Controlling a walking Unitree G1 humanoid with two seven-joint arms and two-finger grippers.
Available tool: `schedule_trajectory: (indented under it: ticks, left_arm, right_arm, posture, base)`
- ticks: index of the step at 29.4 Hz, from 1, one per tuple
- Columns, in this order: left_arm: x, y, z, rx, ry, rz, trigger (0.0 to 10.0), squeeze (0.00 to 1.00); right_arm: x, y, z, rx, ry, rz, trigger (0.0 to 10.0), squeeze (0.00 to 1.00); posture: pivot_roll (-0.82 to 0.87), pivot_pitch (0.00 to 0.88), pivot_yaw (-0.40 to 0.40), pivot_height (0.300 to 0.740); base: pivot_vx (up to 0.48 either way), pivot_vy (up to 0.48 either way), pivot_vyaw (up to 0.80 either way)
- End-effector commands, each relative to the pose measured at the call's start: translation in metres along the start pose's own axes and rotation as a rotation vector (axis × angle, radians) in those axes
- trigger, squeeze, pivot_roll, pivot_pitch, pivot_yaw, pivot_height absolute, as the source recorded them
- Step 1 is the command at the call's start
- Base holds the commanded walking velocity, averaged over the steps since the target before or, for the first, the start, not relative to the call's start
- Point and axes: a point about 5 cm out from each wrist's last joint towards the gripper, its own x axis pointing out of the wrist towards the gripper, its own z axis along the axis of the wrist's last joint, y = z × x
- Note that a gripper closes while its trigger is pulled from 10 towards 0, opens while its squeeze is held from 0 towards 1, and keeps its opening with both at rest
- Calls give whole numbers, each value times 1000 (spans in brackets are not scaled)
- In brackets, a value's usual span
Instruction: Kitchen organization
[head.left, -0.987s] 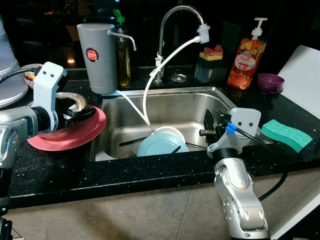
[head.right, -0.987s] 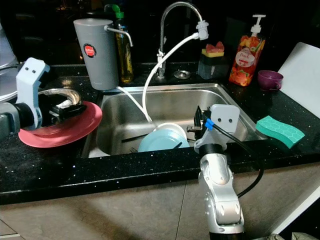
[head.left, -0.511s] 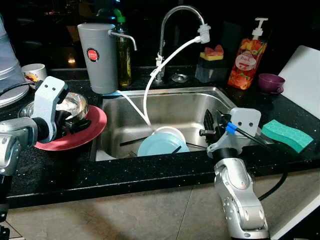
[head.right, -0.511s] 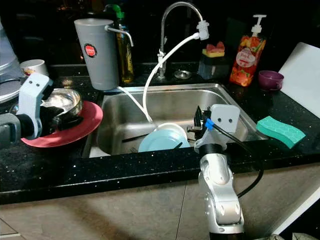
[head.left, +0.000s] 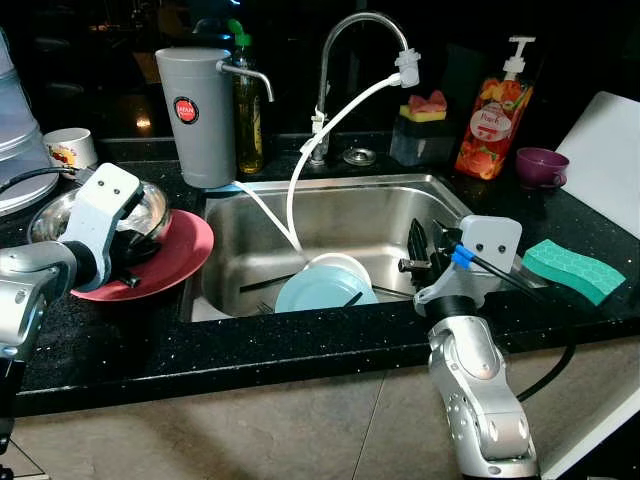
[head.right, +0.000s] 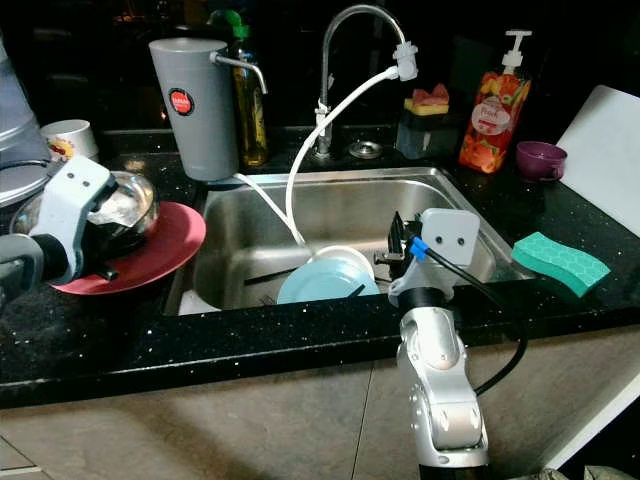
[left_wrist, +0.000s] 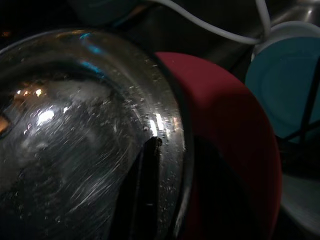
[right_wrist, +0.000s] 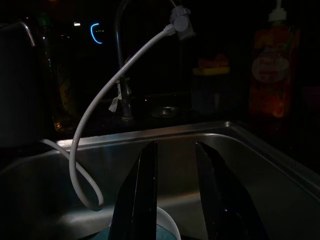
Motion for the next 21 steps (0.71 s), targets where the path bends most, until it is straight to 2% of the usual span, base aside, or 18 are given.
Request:
schedule_trajectory:
  ticks: [1,3,6,7,8,9,10,13,14,17,18,20,21]
  left_arm:
    - [-2,2,-4,33,20,17,0,0]
    - [-1,1,1,31,-8,25,0,0]
    - [-1,2,8,76,-54,54,0,0]
    - [-1,1,18,165,-116,88,10000,0]
    - [-2,-1,24,202,-152,102,10000,0]
    - [-2,-1,24,202,-152,102,10000,0]
    - [-2,-4,31,270,-195,121,10000,0]
    - [-2,-7,34,318,-213,129,10000,0]
    - [-2,-9,36,358,-224,132,10000,0]
    - [-2,-24,41,495,-278,106,10000,0]
    - [-2,-24,41,495,-278,106,10000,0]
    - [-1,-38,46,570,-336,65,10000,0]
    - [-1,-38,46,570,-336,65,10000,0]
  right_arm:
    - [-1,-1,-1,-6,5,-2,10000,0]
    - [-1,-1,-1,-5,4,-2,10000,0]
    - [0,-1,-1,-4,3,-2,10000,0]
    - [0,0,0,-2,1,-2,10000,0]
    - [0,0,1,-1,-1,-2,10000,0]
    - [0,0,1,-1,-1,-2,10000,0]
    - [1,0,2,3,-3,-1,10000,0]
    - [1,1,2,5,-4,0,10000,0]
    - [2,1,3,9,-6,1,10000,0]
    - [5,3,7,74,3,10,10000,0]
    - [5,3,7,74,3,10,10000,0]
    - [6,7,11,121,22,52,10000,0]
    - [6,7,11,121,22,52,10000,0]
  posture:
    - [94,130,-23,740]
    - [94,130,-23,740]
    - [94,130,-23,740]
    - [94,130,-23,740]
    - [94,130,-23,740]
    - [94,130,-23,740]
    - [94,130,-23,740]
    - [94,130,-23,740]
    - [94,130,-23,740]
    - [94,130,-23,740]
    - [94,130,-23,740]
    - [89,129,-25,740]
    - [89,129,-25,740]
  base:
    - [0,0,0]
    - [0,0,0]
    - [0,0,0]
    - [0,0,0]
    - [0,0,0]
    - [0,0,0]
    - [0,0,0]
    - [0,0,0]
    - [0,0,0]
    - [0,0,0]
    - [0,0,0]
    - [0,0,0]
    - [0,0,0]
